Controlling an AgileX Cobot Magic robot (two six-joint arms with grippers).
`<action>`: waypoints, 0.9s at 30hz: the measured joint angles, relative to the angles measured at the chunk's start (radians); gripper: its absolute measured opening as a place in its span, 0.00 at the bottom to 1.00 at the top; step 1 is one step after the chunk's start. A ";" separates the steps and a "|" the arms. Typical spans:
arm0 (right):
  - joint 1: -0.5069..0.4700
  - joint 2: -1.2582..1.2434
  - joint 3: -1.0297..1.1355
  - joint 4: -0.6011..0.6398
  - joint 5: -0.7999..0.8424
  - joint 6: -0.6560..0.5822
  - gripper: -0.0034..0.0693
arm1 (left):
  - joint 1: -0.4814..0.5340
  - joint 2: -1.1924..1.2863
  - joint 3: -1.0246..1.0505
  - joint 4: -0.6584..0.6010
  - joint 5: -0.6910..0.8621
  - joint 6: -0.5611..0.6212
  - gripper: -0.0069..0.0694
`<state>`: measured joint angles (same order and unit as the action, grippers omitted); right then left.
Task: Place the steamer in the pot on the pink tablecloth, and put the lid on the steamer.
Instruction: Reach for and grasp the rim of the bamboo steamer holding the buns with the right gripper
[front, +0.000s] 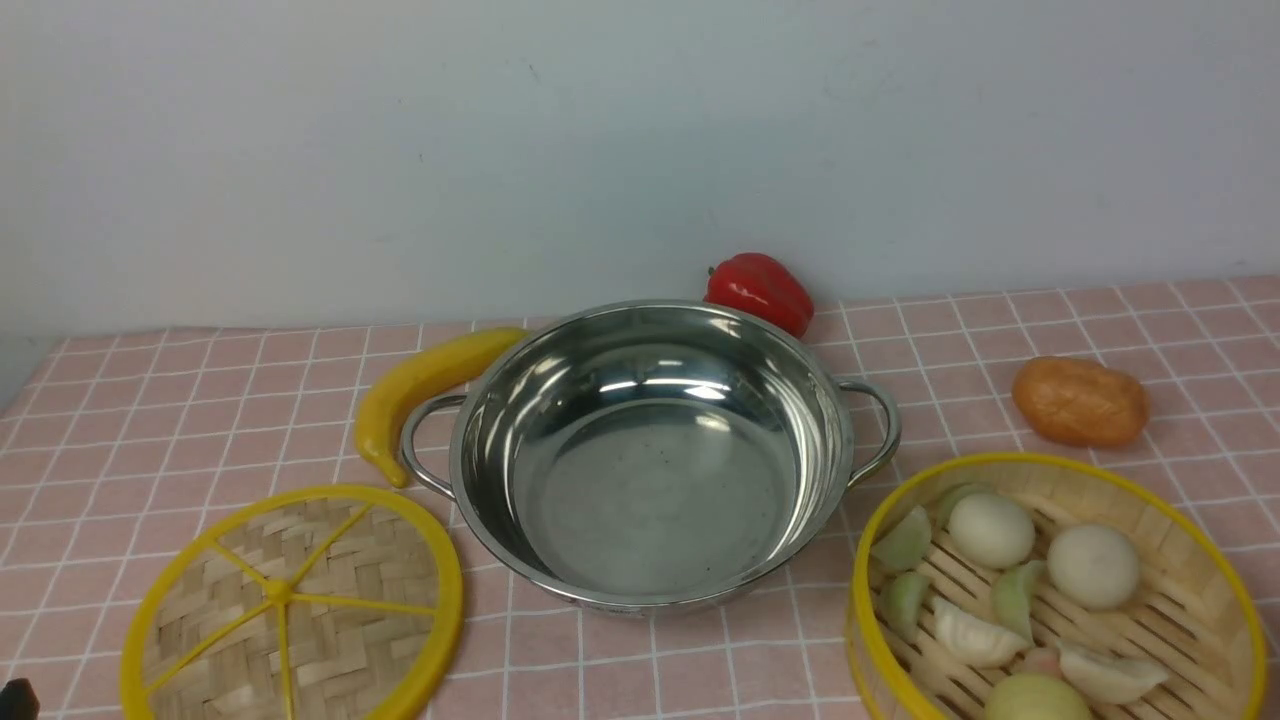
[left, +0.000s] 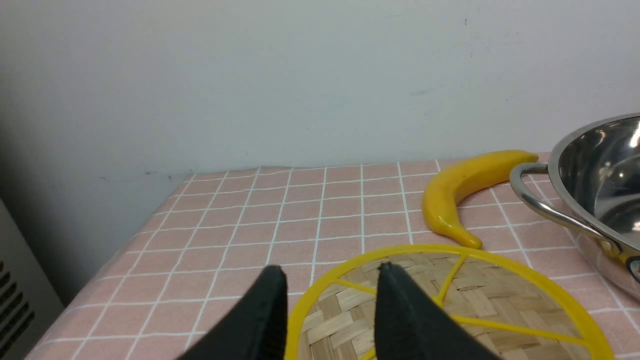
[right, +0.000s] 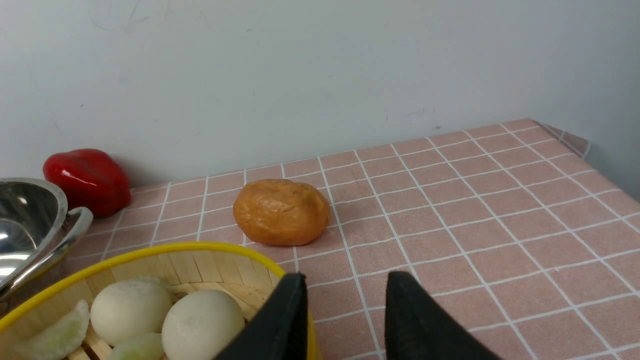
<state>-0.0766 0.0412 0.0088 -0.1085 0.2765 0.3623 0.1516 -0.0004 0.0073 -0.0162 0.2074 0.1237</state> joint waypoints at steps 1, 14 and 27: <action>0.005 0.000 0.000 0.000 0.000 0.000 0.38 | 0.000 0.000 0.000 0.000 0.000 0.000 0.41; 0.018 0.000 0.000 -0.028 0.000 -0.001 0.38 | 0.000 0.000 0.000 0.000 0.000 0.000 0.41; 0.018 0.000 0.000 0.289 -0.154 0.173 0.38 | 0.000 0.000 0.000 -0.409 0.000 -0.282 0.41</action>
<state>-0.0582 0.0412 0.0088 0.1803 0.1227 0.5352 0.1516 -0.0004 0.0073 -0.4256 0.2074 -0.1582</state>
